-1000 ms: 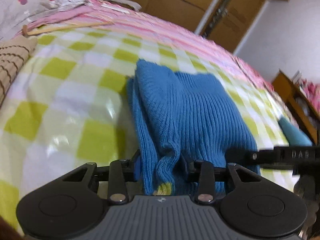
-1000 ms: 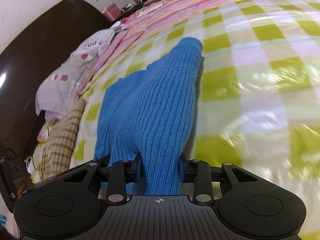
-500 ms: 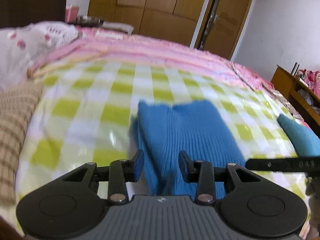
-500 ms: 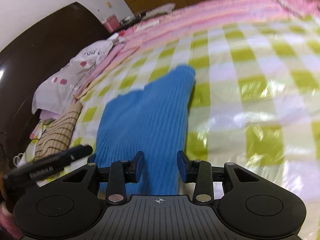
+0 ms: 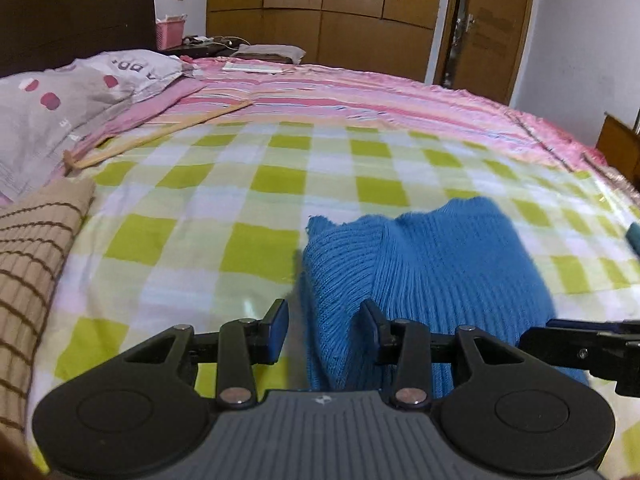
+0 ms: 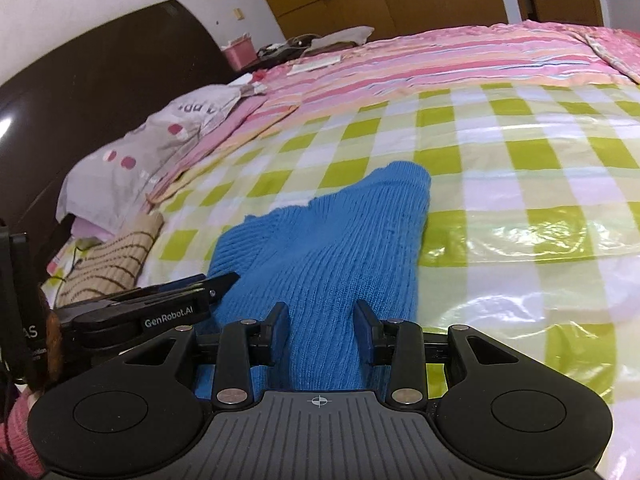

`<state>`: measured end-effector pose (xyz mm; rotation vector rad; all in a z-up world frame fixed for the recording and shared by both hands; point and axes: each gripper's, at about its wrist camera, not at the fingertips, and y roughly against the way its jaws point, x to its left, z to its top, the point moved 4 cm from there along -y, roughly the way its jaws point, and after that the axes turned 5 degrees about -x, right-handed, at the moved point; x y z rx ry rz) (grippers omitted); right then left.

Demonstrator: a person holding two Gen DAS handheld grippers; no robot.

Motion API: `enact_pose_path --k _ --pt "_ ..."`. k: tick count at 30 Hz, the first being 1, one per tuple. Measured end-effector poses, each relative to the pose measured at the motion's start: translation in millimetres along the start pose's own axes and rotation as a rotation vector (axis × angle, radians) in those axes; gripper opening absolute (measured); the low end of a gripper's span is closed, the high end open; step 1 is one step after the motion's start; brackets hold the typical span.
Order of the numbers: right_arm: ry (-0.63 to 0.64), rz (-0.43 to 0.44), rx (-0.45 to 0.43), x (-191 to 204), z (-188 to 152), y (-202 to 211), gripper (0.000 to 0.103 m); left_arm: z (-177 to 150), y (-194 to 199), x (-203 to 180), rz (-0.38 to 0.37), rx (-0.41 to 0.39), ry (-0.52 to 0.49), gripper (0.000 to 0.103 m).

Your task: Fold small clothes

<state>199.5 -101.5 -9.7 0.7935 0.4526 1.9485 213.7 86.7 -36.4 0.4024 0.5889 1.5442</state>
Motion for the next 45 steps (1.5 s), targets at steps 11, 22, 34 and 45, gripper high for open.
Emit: enact_pose_path --k 11,22,34,45 --pt "-0.004 -0.019 -0.042 7.5 0.9 25.5 0.036 -0.2 27.1 -2.4 0.010 0.005 0.009 0.045" --pt "0.050 -0.058 -0.012 14.4 -27.0 35.4 0.036 -24.4 51.0 -11.3 0.011 0.040 -0.027 0.045" --pt "0.057 -0.077 -0.033 15.8 -35.9 58.3 0.036 -35.9 74.9 -21.2 -0.007 0.042 -0.039 0.045" --pt "0.055 -0.107 0.011 15.2 -59.2 64.3 0.036 -55.6 85.4 -24.2 -0.014 0.068 -0.054 0.045"
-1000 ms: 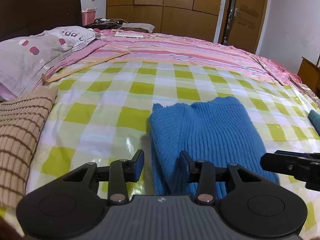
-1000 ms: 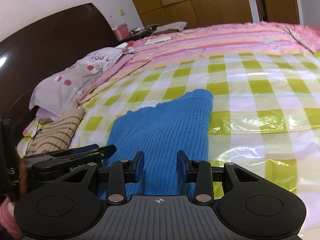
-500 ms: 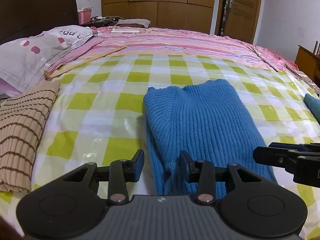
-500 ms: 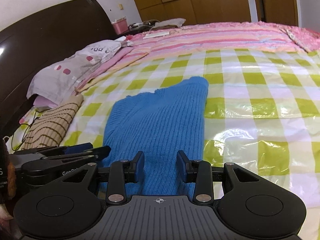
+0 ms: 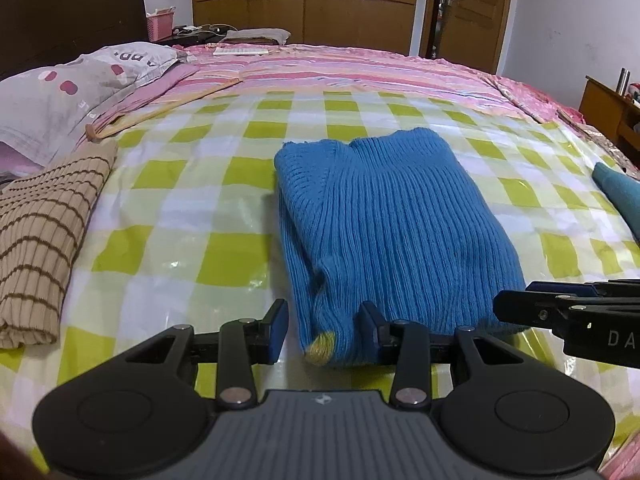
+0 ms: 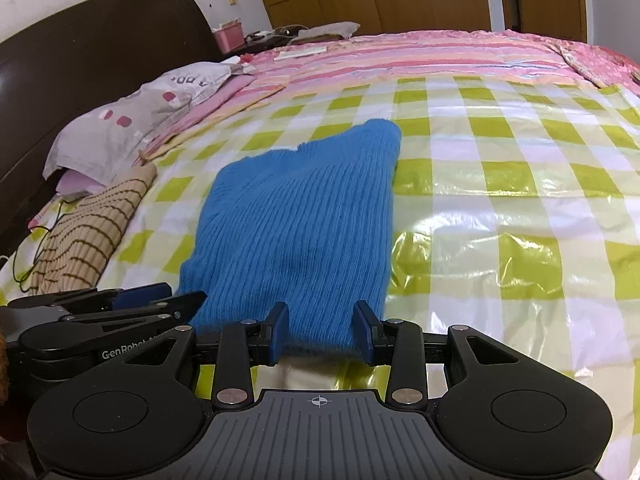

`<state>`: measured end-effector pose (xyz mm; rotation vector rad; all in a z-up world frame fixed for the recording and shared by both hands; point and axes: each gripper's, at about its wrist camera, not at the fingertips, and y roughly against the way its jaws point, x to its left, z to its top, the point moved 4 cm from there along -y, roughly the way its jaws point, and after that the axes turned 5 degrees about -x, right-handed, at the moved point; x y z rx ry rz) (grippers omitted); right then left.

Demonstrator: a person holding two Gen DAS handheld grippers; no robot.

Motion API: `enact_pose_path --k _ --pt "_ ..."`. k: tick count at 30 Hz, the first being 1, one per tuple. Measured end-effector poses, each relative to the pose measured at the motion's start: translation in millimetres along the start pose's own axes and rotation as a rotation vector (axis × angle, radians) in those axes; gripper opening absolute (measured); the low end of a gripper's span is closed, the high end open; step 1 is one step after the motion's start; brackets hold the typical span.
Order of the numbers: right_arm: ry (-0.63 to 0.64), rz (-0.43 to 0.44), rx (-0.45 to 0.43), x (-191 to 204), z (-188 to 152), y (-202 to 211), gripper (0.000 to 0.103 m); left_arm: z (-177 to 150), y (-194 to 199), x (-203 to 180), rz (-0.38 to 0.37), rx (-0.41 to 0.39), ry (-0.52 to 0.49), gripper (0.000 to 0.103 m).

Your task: Fold small clothes

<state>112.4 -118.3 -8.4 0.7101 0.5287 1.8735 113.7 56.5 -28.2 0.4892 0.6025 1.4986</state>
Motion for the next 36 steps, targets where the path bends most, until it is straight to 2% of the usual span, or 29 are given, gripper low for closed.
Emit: enact_pose_path --k 19,36 --pt "-0.010 0.004 0.013 11.9 -35.0 26.4 0.036 -34.2 23.5 -16.7 -0.033 0.031 -0.043 0.047" --pt "-0.040 -0.026 0.025 4.2 -65.0 34.9 0.040 -47.8 41.7 -32.2 -0.053 0.026 -0.075 0.064"
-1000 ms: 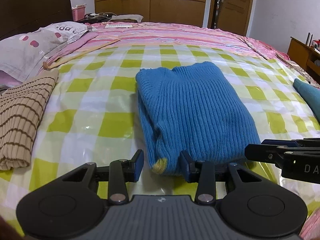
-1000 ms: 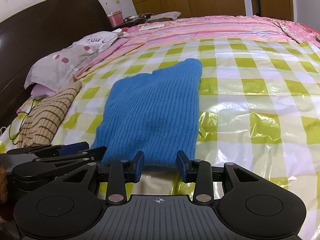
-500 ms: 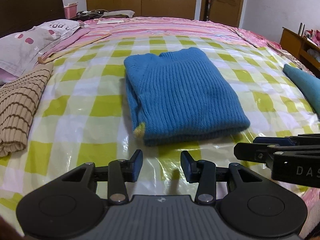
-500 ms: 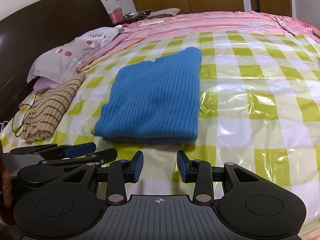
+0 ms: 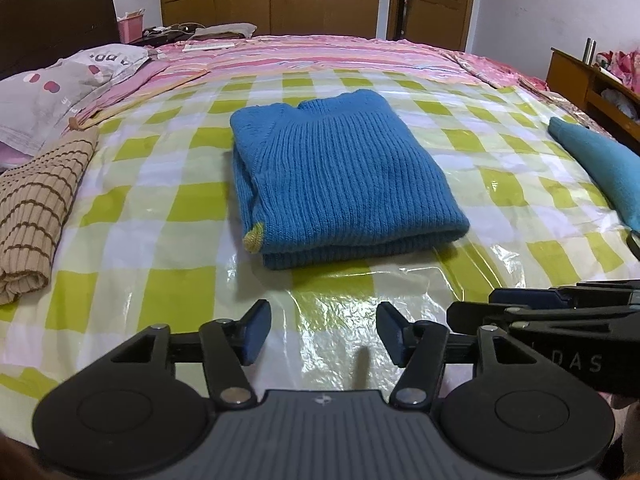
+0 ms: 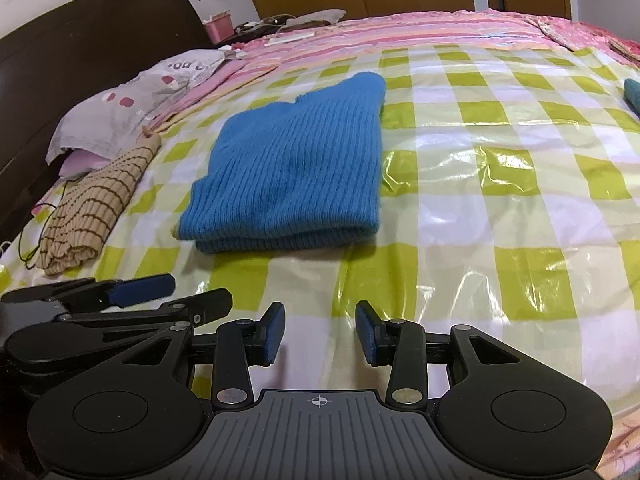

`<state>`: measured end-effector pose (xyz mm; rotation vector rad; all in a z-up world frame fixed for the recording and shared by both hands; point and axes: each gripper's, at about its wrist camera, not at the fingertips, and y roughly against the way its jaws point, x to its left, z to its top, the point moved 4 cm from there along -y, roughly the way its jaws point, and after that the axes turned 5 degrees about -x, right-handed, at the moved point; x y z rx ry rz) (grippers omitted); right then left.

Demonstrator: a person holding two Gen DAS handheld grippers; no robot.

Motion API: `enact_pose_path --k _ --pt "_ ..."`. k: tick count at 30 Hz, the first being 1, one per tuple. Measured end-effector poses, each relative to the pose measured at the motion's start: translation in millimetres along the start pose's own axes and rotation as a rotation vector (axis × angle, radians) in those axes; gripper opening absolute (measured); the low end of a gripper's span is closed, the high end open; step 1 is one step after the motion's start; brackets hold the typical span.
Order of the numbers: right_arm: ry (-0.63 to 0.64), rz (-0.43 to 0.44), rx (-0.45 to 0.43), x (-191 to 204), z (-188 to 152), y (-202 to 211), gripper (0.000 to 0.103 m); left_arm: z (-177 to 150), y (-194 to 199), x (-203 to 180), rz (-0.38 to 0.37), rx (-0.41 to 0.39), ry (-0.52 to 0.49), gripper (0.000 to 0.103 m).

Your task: Fold small clothes

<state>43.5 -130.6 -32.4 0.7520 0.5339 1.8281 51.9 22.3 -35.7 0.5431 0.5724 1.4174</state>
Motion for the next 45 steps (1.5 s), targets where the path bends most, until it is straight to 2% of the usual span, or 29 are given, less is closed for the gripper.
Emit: enact_pose_path --k 5,7,9,12,20,29,45 --pt "-0.011 -0.007 -0.011 -3.3 -4.4 5.0 0.040 -0.5 5.5 -4.1 0.010 -0.019 -0.018 0.066" --pt "-0.015 -0.011 -0.015 -4.5 -5.1 6.3 0.041 -0.3 6.4 -4.5 0.023 -0.018 -0.020 0.069" --pt "-0.018 -0.013 -0.018 -5.3 -5.8 7.6 0.041 -0.1 7.5 -4.7 0.047 -0.018 -0.028 0.077" --pt "-0.026 -0.014 -0.028 -5.9 -5.9 8.9 0.041 1.2 10.2 -5.5 0.068 -0.033 -0.045 0.079" --pt "-0.034 -0.016 -0.040 -6.9 -5.5 10.9 0.041 -0.3 10.4 0.2 0.063 -0.027 0.002 0.085" --pt "-0.045 -0.026 -0.041 -10.4 -8.5 11.8 0.041 -3.3 9.5 -1.4 0.081 -0.016 -0.005 0.092" --pt "-0.055 -0.030 -0.038 -12.0 -12.6 10.4 0.041 -5.2 7.5 -3.9 0.095 0.003 -0.010 0.092"
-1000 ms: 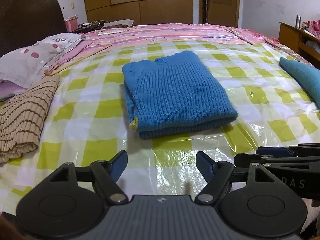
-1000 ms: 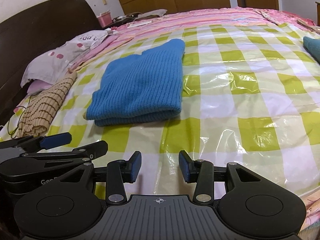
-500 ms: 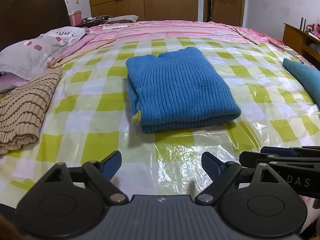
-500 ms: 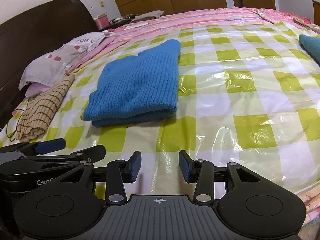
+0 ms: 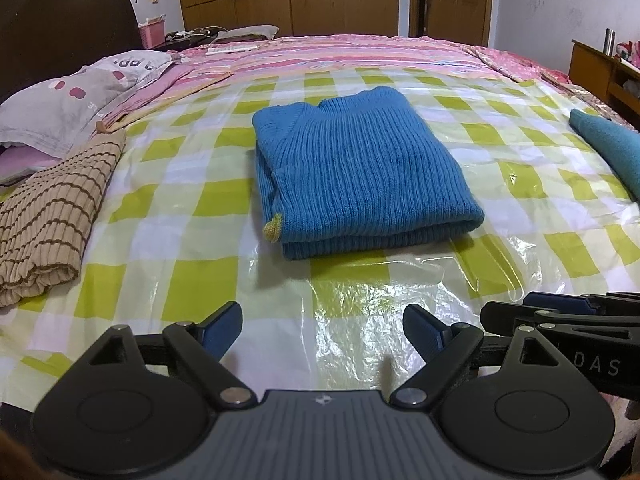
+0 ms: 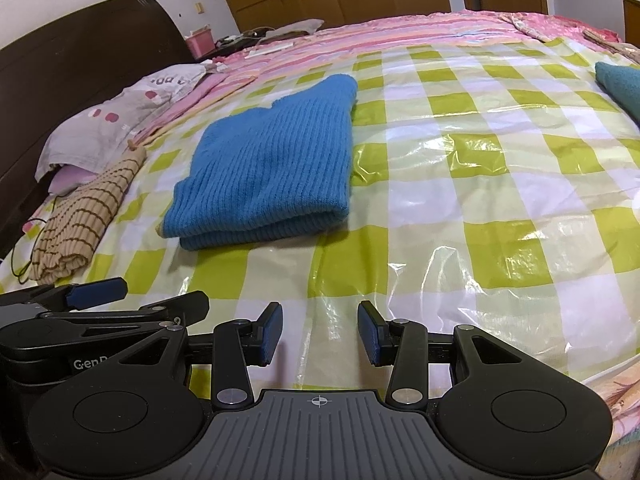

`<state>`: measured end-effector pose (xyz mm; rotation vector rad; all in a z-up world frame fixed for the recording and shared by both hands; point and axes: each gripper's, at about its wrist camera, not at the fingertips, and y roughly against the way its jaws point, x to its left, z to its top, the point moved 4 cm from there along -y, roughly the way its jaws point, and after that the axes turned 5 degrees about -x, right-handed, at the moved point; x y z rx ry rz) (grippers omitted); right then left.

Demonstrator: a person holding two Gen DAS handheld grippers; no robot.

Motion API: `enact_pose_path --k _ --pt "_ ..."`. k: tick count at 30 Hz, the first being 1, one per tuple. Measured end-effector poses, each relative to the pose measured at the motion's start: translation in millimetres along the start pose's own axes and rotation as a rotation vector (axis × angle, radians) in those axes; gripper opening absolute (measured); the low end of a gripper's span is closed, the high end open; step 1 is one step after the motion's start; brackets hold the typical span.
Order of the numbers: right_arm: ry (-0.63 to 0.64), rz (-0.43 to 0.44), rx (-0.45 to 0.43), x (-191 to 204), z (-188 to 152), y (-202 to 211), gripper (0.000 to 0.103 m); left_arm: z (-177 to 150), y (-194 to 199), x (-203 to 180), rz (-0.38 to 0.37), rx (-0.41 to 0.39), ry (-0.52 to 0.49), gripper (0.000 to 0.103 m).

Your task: Fold small clothes

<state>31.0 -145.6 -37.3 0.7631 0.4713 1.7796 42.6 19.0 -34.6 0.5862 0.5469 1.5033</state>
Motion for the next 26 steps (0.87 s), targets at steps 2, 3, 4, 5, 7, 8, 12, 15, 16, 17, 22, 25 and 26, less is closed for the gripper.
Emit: enact_pose_path --k 2,3,4,5,7,8,12,15,16,17,22,25,26 --pt "0.003 -0.002 -0.002 -0.4 0.1 -0.1 0.041 0.0 0.0 0.3 -0.003 0.001 0.003 0.092" --pt "0.006 -0.005 -0.003 -0.1 0.0 0.1 0.041 0.0 0.0 0.3 -0.004 0.000 0.004 0.092" --pt "0.009 -0.008 -0.006 0.2 0.1 0.3 0.041 -0.1 0.0 0.5 -0.004 0.000 0.005 0.092" --pt "0.013 -0.012 -0.008 0.4 0.3 0.6 0.041 -0.1 -0.1 0.7 -0.004 0.001 0.006 0.092" --pt "0.020 -0.018 -0.011 1.3 0.7 0.8 0.041 -0.3 -0.6 1.0 -0.007 0.004 0.011 0.092" --pt "0.022 -0.019 -0.012 1.7 0.8 0.9 0.041 -0.4 -0.6 1.1 -0.008 0.004 0.012 0.092" --pt "0.020 -0.020 -0.011 1.7 0.7 0.7 0.041 -0.7 -0.7 0.6 -0.006 0.002 0.009 0.092" --pt "0.021 -0.023 -0.010 2.5 0.4 0.8 0.041 -1.0 -0.7 0.4 -0.007 0.005 0.009 0.092" --pt "0.021 -0.024 -0.009 2.6 0.0 0.9 0.041 -1.0 -0.8 0.7 -0.007 0.006 0.009 0.092" --pt "0.021 -0.024 -0.009 2.4 0.1 0.9 0.041 -1.1 -0.8 0.8 -0.006 0.006 0.009 0.092" --pt "0.029 -0.033 -0.008 2.6 -0.7 0.1 0.041 -1.7 -1.9 0.5 -0.006 0.016 0.011 0.092" --pt "0.037 -0.039 -0.008 3.8 -1.5 -0.2 0.041 -2.6 -2.8 1.0 -0.011 0.025 0.015 0.091" --pt "0.038 -0.041 -0.007 4.1 -1.4 -0.2 0.041 -2.9 -2.9 1.2 -0.011 0.026 0.016 0.091"
